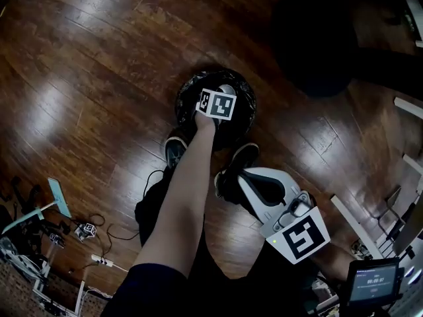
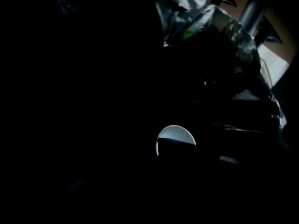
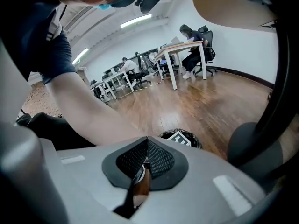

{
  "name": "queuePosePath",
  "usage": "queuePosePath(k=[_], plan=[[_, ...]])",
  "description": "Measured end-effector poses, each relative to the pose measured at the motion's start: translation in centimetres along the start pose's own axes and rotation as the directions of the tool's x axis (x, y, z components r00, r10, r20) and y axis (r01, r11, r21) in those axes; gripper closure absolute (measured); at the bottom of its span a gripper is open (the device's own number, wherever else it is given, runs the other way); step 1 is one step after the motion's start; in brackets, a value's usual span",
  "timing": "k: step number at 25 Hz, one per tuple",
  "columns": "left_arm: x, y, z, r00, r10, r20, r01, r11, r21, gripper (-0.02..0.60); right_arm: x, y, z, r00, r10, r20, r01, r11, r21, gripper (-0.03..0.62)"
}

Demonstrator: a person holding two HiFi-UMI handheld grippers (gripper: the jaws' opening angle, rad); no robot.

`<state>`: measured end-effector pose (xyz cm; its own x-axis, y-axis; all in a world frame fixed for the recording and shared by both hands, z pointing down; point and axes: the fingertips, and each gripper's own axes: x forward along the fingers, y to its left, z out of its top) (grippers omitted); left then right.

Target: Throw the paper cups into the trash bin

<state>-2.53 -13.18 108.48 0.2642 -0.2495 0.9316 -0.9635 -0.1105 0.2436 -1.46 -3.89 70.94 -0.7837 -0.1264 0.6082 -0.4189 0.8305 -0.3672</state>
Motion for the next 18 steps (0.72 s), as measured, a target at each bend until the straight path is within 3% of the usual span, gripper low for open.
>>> queuePosePath(k=[7, 10, 12, 16, 18], plan=[[3.1, 3.2, -1.6, 0.998, 0.055, -0.039, -0.057, 0.997, -0.055, 0.540, -1.9, 0.7, -1.1, 0.999, 0.010, -0.049, -0.011, 0.999, -0.031, 0.583], [2.7, 3.4, -1.2, 0.998, 0.043, -0.036, -0.046, 0.995, -0.088, 0.501, -2.6, -0.2, -0.5, 0.999, -0.040, -0.010, 0.040, 0.999, 0.032, 0.583], [1.6, 2.3, -0.4, 0.999, 0.034, -0.024, -0.036, 0.998, -0.052, 0.479, -3.1, -0.4, 0.0, 0.998, -0.061, 0.013, 0.060, 0.995, 0.082, 0.583], [0.8, -0.9, -0.7, 0.999, -0.030, -0.045, 0.034, 0.995, 0.093, 0.476, -3.3, 1.1, 0.4, 0.998, -0.049, 0.039, 0.044, 0.993, 0.114, 0.583], [0.9, -0.9, -1.3, 0.998, -0.018, -0.063, 0.025, 0.993, 0.114, 0.476, -3.5, 1.7, 0.1, 0.999, -0.040, 0.029, 0.036, 0.990, 0.140, 0.583]])
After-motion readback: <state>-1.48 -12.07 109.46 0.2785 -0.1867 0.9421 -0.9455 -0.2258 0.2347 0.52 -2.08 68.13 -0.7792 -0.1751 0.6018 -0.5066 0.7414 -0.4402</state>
